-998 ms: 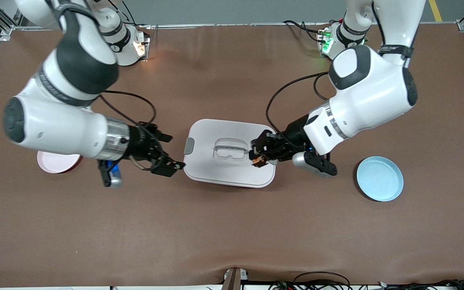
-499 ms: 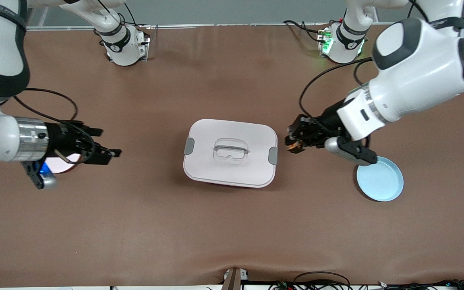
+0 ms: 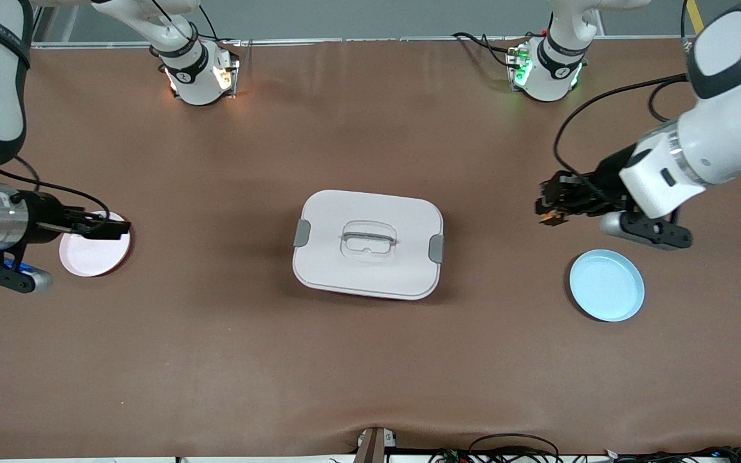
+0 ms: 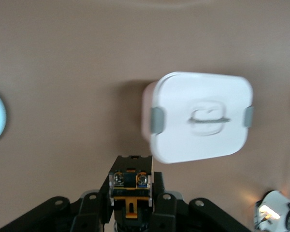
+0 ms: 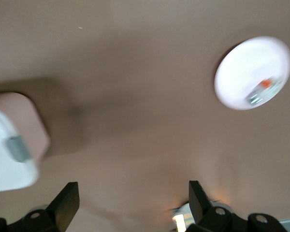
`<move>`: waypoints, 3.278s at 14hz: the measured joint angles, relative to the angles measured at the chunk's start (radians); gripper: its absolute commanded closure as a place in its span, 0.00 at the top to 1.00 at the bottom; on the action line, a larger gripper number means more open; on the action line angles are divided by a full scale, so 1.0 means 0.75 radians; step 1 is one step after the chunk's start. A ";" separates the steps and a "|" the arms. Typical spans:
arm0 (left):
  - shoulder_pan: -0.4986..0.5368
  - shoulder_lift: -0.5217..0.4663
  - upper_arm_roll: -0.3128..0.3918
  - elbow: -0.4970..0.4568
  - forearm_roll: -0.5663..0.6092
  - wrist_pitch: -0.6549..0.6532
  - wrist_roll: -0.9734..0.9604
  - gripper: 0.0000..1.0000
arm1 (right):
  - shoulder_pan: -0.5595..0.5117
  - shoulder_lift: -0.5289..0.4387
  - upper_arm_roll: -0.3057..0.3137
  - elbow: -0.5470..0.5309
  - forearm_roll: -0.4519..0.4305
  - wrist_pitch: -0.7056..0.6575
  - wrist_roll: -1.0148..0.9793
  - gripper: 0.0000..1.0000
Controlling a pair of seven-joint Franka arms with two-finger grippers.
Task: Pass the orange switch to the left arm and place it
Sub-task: 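Open the right gripper and withdraw while the left gripper carries the switch, then move the switch with the left gripper over the light-blue plate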
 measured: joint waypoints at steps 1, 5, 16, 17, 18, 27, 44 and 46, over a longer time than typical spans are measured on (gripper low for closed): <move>0.024 -0.003 0.000 0.000 0.043 -0.036 0.016 0.00 | -0.015 0.000 -0.001 0.000 -0.048 -0.001 -0.111 1.00; 0.116 -0.032 0.002 0.000 0.158 -0.112 0.136 0.00 | -0.090 0.000 -0.003 -0.001 -0.107 -0.001 -0.288 1.00; 0.191 -0.046 0.003 -0.009 0.506 -0.153 0.119 0.00 | -0.100 -0.024 0.003 -0.007 -0.228 0.015 -0.310 1.00; 0.191 -0.046 0.003 -0.010 0.524 -0.150 0.086 0.00 | -0.102 -0.032 -0.001 -0.007 -0.228 0.015 -0.310 1.00; 0.191 -0.045 0.003 -0.010 0.546 -0.145 0.045 0.00 | -0.107 -0.040 -0.004 -0.006 -0.228 0.015 -0.310 1.00; 0.188 -0.016 0.000 -0.012 0.569 -0.036 -0.719 0.00 | -0.110 -0.158 0.001 -0.099 -0.225 0.126 -0.310 1.00; 0.337 0.102 0.006 -0.359 0.565 0.526 -1.598 0.00 | -0.110 -0.428 0.004 -0.445 -0.157 0.264 -0.310 1.00; 0.337 0.103 0.006 -0.430 0.565 0.583 -1.607 0.00 | -0.108 -0.438 0.008 -0.450 -0.156 0.266 -0.310 1.00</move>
